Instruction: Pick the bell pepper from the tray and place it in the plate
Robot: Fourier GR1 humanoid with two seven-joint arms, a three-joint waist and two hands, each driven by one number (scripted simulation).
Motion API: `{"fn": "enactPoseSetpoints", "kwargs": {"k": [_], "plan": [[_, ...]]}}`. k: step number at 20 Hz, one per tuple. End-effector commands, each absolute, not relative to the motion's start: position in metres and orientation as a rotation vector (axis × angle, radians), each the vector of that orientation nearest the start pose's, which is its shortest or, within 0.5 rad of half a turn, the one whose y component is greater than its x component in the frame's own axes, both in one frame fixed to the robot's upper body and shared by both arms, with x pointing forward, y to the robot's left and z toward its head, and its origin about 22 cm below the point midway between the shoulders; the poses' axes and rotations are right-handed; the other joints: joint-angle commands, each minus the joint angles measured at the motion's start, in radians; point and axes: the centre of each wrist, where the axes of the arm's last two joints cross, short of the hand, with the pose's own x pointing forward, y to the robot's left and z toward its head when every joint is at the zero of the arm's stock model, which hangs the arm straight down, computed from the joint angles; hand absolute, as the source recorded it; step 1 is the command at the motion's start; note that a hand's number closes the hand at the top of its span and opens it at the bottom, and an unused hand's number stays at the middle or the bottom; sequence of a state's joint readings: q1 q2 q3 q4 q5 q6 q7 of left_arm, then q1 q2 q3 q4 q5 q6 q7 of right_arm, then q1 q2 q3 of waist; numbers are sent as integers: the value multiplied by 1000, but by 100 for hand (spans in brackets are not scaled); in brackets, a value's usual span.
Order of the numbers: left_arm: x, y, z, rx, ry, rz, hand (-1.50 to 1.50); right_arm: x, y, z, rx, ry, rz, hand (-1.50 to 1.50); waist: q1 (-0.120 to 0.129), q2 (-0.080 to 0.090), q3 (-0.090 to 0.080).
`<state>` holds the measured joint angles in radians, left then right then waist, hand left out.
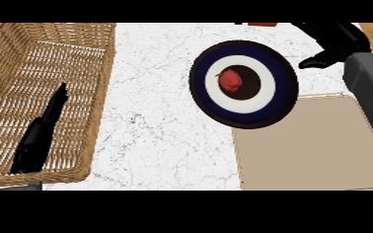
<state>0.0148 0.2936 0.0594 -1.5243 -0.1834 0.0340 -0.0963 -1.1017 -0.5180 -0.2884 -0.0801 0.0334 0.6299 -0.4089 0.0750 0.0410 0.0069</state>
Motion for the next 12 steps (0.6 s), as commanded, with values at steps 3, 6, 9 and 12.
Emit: {"fn": "enactPoseSetpoints", "kwargs": {"k": [3, 6, 9, 12], "plan": [[241, 307, 9, 400, -1593, -353, 0, 422, -388, 98, 319, -1663, 263, -150, 24, 17, 1], [237, 308, 7, 404, -1585, -360, 0, 414, -407, 104, 291, -1645, 301, -150, 34, 17, 2], [245, 312, 10, 402, -1596, -357, 0, 411, -415, 109, 277, -1657, 289, -150, 34, 25, 2], [249, 309, 18, 405, -1606, -361, 0, 411, -413, 107, 270, -1653, 272, -150, 48, 27, 4]]}}
